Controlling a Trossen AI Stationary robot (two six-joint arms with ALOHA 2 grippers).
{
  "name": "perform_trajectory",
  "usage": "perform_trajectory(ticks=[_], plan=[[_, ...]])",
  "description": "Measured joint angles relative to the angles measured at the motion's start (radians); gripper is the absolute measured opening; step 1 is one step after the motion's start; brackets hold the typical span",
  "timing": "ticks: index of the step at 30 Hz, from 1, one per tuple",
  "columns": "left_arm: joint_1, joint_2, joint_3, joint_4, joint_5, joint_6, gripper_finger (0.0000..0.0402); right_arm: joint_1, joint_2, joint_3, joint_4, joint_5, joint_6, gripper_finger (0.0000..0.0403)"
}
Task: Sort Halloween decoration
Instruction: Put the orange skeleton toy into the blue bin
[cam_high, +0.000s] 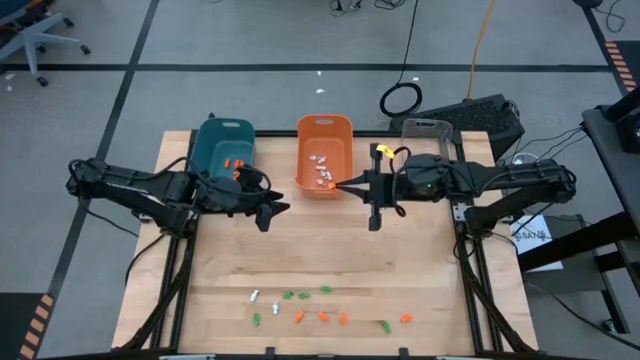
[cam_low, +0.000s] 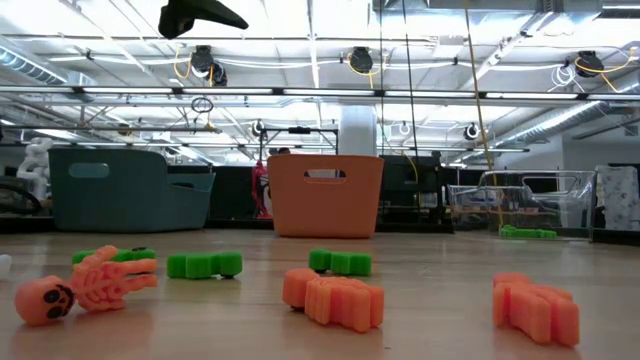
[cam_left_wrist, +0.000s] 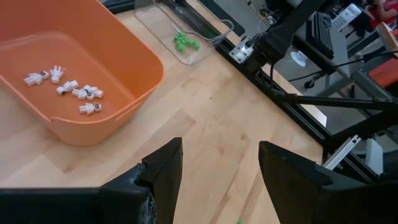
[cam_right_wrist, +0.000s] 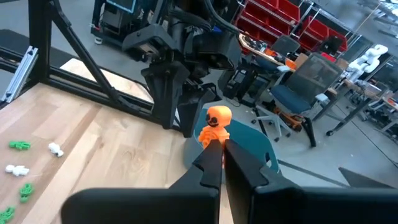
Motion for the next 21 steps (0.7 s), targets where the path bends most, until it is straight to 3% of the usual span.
perform_trajectory(ticks=[9,21], plan=[[0.0,0.0,0.0,0.04,-0.005,-0.005,0.0212,0.0,0.0,0.0,0.0,-0.005,0.188,0.0],[0.0,0.0,0.0,0.068,-0.005,0.001,0.0212,0.0,0.0,0.0,-0.003,-0.005,0.563,0.0]])
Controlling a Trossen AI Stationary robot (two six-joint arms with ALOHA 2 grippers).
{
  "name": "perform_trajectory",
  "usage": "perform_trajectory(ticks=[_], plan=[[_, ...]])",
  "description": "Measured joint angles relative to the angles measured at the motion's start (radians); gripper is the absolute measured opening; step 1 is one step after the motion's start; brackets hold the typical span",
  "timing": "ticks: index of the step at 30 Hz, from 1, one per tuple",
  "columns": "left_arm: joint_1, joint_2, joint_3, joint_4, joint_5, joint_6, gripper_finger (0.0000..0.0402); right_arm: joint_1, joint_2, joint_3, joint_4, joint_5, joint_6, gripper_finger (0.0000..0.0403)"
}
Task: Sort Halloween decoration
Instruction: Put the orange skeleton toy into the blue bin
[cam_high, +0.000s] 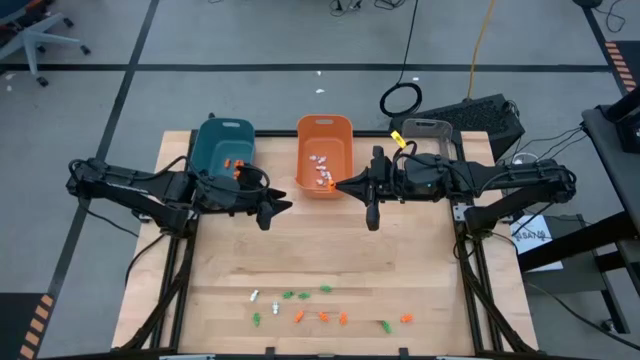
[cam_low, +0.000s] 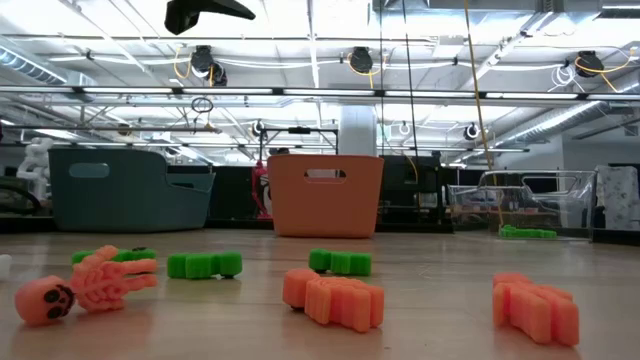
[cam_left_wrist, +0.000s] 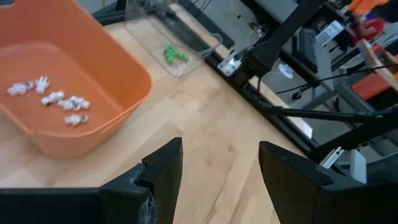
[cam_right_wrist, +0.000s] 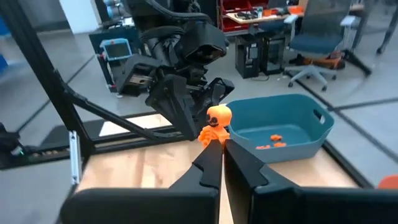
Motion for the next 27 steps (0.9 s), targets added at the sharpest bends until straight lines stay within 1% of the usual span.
perform_trajectory(ticks=[5,9,17,21,27], plan=[[0.0,0.0,0.0,0.099,-0.017,0.063,0.0212,0.0,0.0,0.0,-0.022,0.0,0.05,0.0],[-0.001,0.0,0.0,0.203,-0.047,0.124,0.0212,0.0,0.0,0.0,-0.029,0.0,0.049,0.0],[-0.01,0.013,0.0,0.452,-0.087,0.307,0.0212,-0.011,0.0,0.0,-0.027,0.004,0.037,0.0],[-0.01,0.041,0.0,0.54,-0.093,0.333,0.0212,-0.015,0.0,0.0,-0.026,0.005,0.035,0.0],[-0.01,0.11,0.0,0.61,-0.119,0.332,0.0212,-0.015,0.0,0.0,-0.024,0.006,0.019,0.0]])
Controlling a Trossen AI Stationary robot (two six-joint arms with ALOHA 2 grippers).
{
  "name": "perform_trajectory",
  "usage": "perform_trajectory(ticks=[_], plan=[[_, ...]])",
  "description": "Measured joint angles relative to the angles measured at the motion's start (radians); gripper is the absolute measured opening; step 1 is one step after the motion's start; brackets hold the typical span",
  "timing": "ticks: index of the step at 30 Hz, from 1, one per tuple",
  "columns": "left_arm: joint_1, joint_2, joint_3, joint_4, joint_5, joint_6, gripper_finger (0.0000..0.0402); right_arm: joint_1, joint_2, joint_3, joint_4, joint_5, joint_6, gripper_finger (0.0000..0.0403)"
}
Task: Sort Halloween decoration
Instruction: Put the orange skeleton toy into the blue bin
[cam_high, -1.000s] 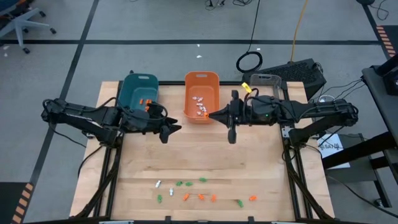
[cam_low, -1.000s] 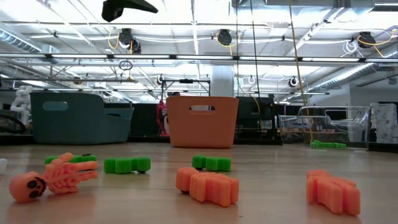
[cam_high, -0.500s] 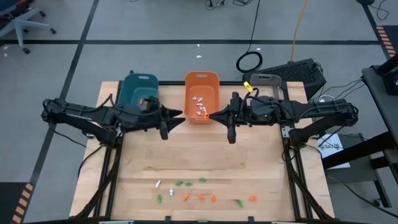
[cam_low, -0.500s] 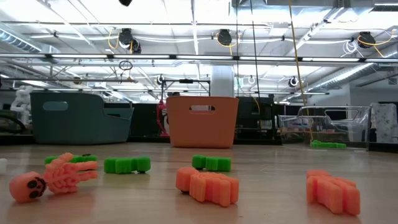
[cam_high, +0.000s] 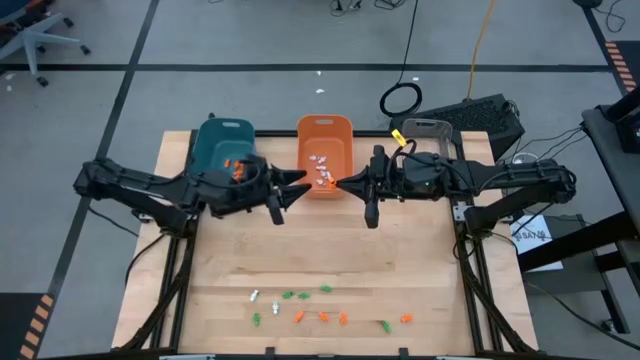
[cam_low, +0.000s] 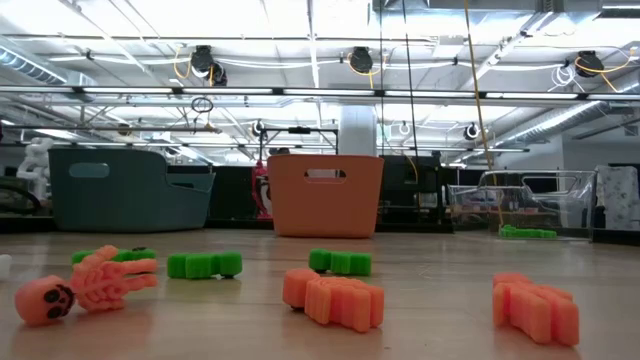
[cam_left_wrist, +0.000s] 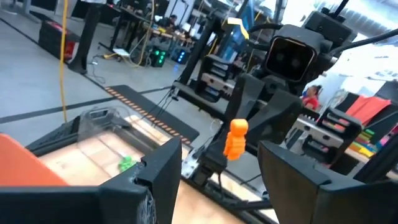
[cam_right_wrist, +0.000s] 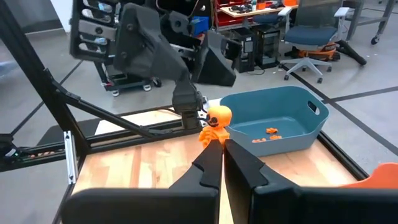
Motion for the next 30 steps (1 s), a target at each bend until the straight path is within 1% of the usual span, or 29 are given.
perform_trajectory(ticks=[6,11,18,27,30], plan=[[0.0,0.077,0.0,0.137,0.024,0.001,0.0212,0.0,0.0,0.0,0.0,0.002,-0.017,0.0],[0.0,0.127,0.0,0.192,0.05,0.0,0.0212,-0.005,0.003,0.0,-0.001,0.002,-0.024,0.0],[0.004,0.172,0.0,0.211,0.05,0.001,0.0212,-0.023,0.004,0.0,0.001,0.001,-0.024,0.0],[0.039,0.177,0.0,0.213,0.047,0.008,0.0212,-0.026,0.004,0.0,0.0,-0.002,-0.024,0.0],[0.06,0.183,0.0,0.217,0.062,0.021,0.0212,-0.027,0.004,0.0,0.0,-0.002,-0.024,0.0]])
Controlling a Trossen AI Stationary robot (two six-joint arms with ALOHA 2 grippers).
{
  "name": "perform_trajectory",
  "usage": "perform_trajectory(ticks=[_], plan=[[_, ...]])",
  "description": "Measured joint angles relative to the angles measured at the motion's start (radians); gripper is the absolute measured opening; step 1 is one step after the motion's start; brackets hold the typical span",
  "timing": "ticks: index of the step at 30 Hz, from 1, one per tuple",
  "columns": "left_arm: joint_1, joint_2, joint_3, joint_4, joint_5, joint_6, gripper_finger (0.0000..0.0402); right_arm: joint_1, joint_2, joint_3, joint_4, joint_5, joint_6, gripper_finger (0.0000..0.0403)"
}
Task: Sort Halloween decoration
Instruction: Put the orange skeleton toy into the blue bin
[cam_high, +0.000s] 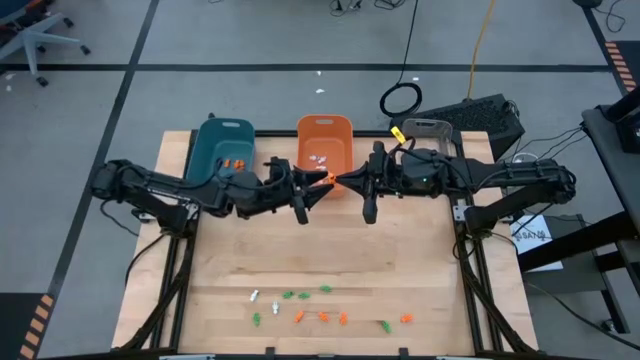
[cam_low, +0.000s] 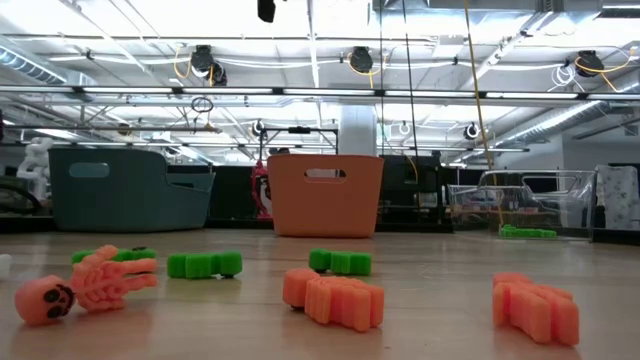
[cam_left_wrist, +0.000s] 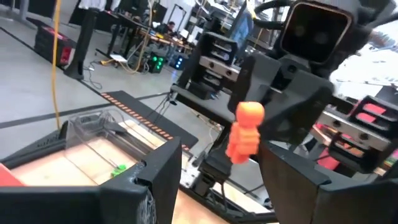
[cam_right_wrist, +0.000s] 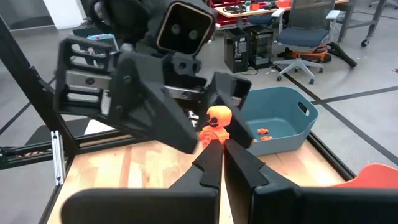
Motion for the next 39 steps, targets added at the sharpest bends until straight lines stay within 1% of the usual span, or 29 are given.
perform_trajectory(ticks=[3,6,11,13,15,24,34,37,39], plan=[[0.013,0.005,0.0,0.002,0.036,0.006,0.0212,0.0,0.0,0.0,0.0,0.0,0.0,0.0],[0.021,0.018,0.002,0.042,0.074,0.006,0.0212,0.0,0.0,0.0,0.0,0.0,0.0,0.0],[0.022,0.033,0.0,0.051,0.083,0.007,0.021,0.0,0.0,0.0,0.0,0.0,0.0,0.0],[0.022,0.036,0.0,0.049,0.083,0.006,0.0203,0.0,0.0,0.0,-0.002,-0.001,0.0,0.0],[0.022,0.036,0.0,0.048,0.083,0.007,0.019,0.0,0.0,0.0,-0.003,-0.001,0.0,0.0],[0.022,0.035,0.0,0.049,0.082,0.007,0.0104,0.0,0.005,0.0,-0.005,-0.001,0.0,0.0],[0.025,0.035,0.0,0.044,0.072,0.006,0.0034,0.0,0.017,0.0,-0.004,-0.001,0.0,0.0],[0.026,0.035,0.0,0.043,0.073,0.005,0.0013,0.0,0.014,0.0,-0.006,0.007,0.0,0.0008],[0.026,0.035,0.0,0.045,0.075,0.005,0.0006,0.003,0.008,0.0,-0.019,0.019,0.0,0.0022]])
